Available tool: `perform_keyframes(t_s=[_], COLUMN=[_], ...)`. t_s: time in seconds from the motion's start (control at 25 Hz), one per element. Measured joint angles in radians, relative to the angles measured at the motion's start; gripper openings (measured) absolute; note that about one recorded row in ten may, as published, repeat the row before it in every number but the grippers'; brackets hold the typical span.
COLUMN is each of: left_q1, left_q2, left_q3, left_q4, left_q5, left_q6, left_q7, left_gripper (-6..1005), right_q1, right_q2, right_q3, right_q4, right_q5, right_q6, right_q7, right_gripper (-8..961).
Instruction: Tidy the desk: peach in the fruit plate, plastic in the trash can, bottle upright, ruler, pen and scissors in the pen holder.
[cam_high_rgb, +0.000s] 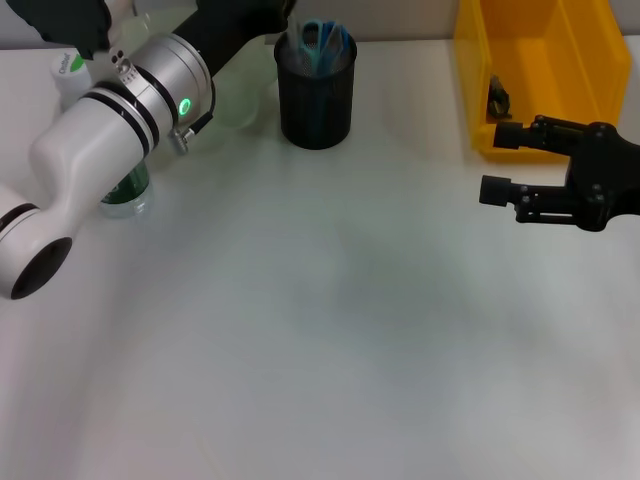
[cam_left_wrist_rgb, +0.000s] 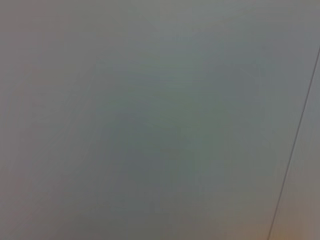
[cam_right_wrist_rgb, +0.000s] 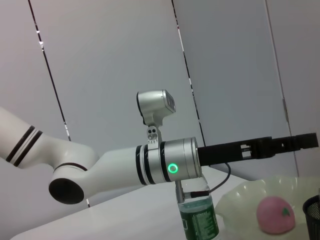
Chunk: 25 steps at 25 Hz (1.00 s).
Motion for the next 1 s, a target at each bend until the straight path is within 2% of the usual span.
perform_keyframes(t_s=[0.28,0.36,0.48,0.6,0.68,0.8,0.84,0.92,1.0], left_q1=[0.011,0.017,0.059,0.132,0.204,0.287,0.339,0.394,0.451], left_q2=[0.0,0.0,0.001,0.004,0.008,0.014,0.02,0.03,0.053], left_q3=[-0.003,-0.001,0.006,0.016,0.047,0.128,0.195,0.274,0.351], left_q4=[-0.01,-0.009,0.017,0.105,0.215,0.347,0.431,0.517,0.595], left_q5=[0.035,0.037,0.063,0.165,0.274,0.355,0.386,0.42,0.468], left_q6=[0.041,0.053,0.142,0.268,0.386,0.504,0.559,0.609,0.652], left_q7=[-0.008,-0.013,-0.069,-0.21,-0.358,-0.509,-0.571,-0.621,-0.667], left_gripper=[358,452,594,788,799,815,814,813,811], right_q1=[0.002,0.002,0.001,0.001,0.002,0.004,0.006,0.006,0.007], right_q2=[0.0,0.0,-0.001,-0.001,0.0,0.0,0.0,0.003,0.008], right_q3=[0.0,0.001,0.001,0.001,0.0,-0.003,-0.009,-0.038,-0.078], right_q4=[0.0,-0.002,-0.001,-0.003,-0.004,-0.002,-0.001,0.003,0.015], right_q5=[0.0,0.0,0.001,0.001,0.001,-0.001,-0.001,-0.002,-0.002], right_q6=[0.0,0.001,0.016,0.021,0.022,0.023,0.023,0.024,0.024], right_q7=[0.002,0.002,0.003,0.003,0.003,-0.004,-0.009,-0.023,-0.046], right_gripper=[824,824,824,824,823,823,823,823,823])
